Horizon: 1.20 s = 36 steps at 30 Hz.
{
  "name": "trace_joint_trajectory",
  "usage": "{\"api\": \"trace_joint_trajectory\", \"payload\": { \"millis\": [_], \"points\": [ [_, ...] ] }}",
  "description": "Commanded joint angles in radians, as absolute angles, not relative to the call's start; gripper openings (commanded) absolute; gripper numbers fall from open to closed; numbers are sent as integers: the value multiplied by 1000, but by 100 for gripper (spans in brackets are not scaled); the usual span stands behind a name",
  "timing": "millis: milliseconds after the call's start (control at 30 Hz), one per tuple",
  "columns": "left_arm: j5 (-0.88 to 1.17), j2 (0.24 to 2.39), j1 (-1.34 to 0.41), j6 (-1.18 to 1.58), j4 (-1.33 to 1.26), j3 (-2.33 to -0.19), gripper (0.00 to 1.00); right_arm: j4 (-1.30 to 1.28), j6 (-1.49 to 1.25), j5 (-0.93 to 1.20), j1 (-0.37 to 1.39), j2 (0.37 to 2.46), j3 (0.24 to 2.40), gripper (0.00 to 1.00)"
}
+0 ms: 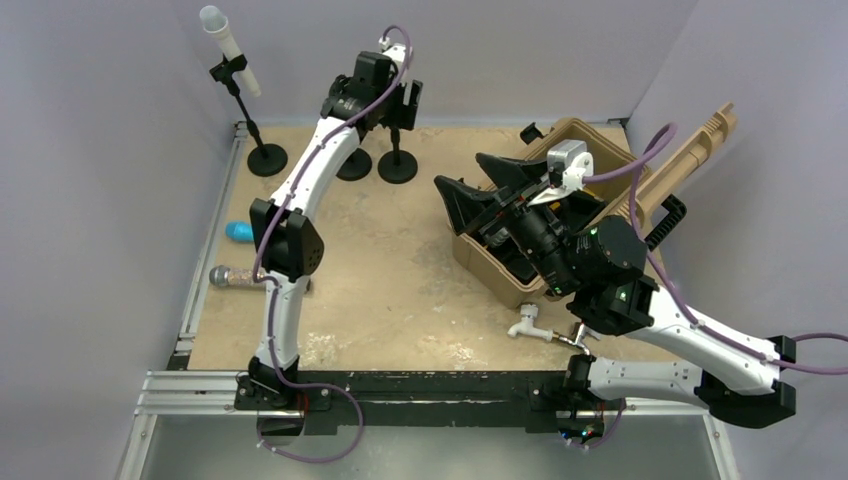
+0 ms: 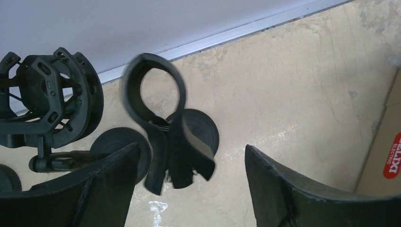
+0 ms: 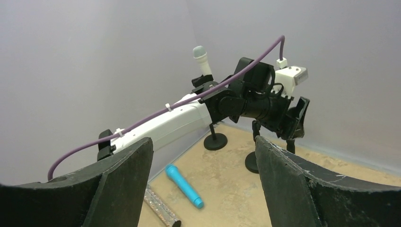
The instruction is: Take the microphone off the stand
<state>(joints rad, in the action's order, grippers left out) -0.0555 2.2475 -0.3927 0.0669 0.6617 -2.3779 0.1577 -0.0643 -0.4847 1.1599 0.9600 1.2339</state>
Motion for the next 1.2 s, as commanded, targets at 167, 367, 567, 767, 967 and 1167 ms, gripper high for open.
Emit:
{"api": "trace_joint_trajectory", "payload": {
  "millis": [167, 367, 567, 767, 967, 1167],
  "points": [
    [78, 1912, -302, 77, 681, -2300, 90, 211, -71, -469, 1160, 976, 1225, 77],
    [124, 1681, -147, 127, 585, -2076, 90, 226, -71, -453, 1160, 976, 1211, 77],
    [114, 1548, 41, 242, 410, -1863, 88, 224, -71, -446, 1160, 968, 1203, 77],
    [217, 1537, 251, 422, 93, -1641, 89, 217, -72, -449, 1160, 960, 1202, 77],
    [289, 1627, 318, 358, -182, -1569, 90, 201, -72, -448, 1160, 976, 1217, 77],
    [336, 1769, 345, 336, -323, -1564, 84, 193, -72, -452, 1160, 1009, 1226, 77]
  ]
}}
